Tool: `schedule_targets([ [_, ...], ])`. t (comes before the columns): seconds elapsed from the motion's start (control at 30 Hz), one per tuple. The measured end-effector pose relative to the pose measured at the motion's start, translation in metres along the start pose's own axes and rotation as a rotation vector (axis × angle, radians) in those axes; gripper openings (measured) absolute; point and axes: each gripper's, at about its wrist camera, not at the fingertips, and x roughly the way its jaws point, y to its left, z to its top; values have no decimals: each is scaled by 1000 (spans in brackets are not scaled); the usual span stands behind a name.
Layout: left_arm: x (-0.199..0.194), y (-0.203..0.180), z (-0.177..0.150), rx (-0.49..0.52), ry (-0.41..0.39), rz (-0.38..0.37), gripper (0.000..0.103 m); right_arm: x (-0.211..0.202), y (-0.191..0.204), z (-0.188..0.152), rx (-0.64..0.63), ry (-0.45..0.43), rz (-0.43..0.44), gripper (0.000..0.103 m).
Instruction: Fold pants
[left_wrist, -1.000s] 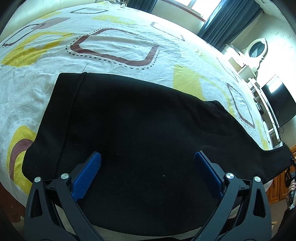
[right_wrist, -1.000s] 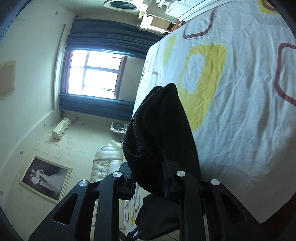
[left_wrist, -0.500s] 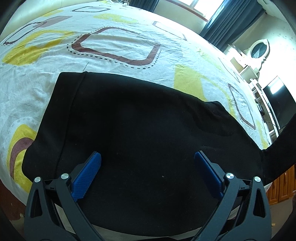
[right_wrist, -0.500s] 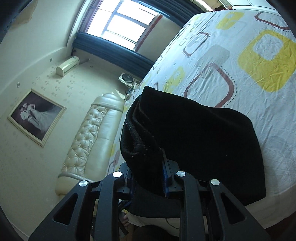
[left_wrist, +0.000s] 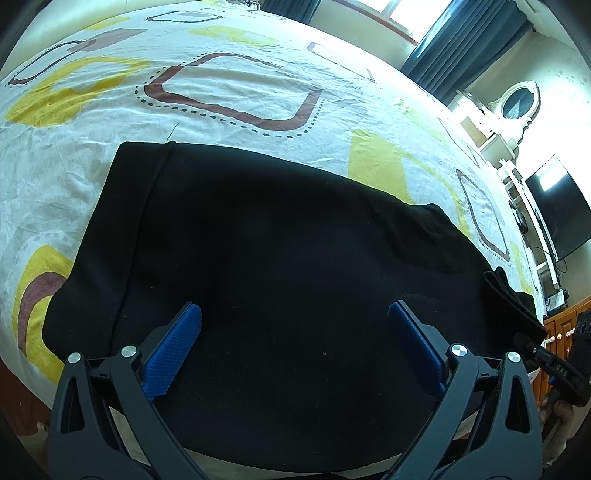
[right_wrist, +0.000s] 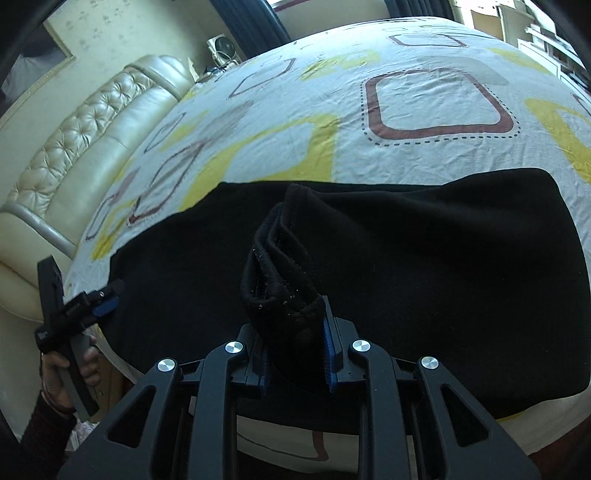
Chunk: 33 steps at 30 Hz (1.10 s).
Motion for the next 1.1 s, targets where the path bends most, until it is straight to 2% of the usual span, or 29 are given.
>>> schedule_targets([
  [0.1,0,0,0,1,0,3,100,8,4,-9,-7,33,12,36],
  [0.17,1,-1,0,4,0,5,100,6,6,-15,0,35,52,50],
  [0.3,2,-3,-1,13,-1,12,100,5,19,-27,-27,71,117,59],
  [0.33,2,-3,-1,16,-1,14,100,3,25,-30,-49,77,123,64],
  [0.4,3,-3,-1,21,-1,16,100,-1,37,-35,-95,96,137,65],
  [0.5,3,-3,-1,26,-1,16,100,-13,44,-36,-128,131,206,66],
  [0.57,3,-3,-1,28,-2,15,100,-30,33,-26,-103,113,288,66],
  [0.67,3,-3,-1,30,-2,16,100,-64,-17,2,11,-4,322,66],
  [0.8,3,-3,-2,33,-2,18,100,-101,-129,29,280,-177,281,71],
  [0.87,4,-4,-2,35,-3,22,100,-96,-185,29,429,-183,244,71],
  [0.93,4,-5,-2,44,-4,27,100,-80,-223,23,553,-161,291,71],
  [1.0,5,-6,-3,57,-5,33,100,-65,-241,17,613,-158,346,71],
  [1.1,5,-8,-4,75,-6,40,100,-41,-247,16,647,-125,442,71],
])
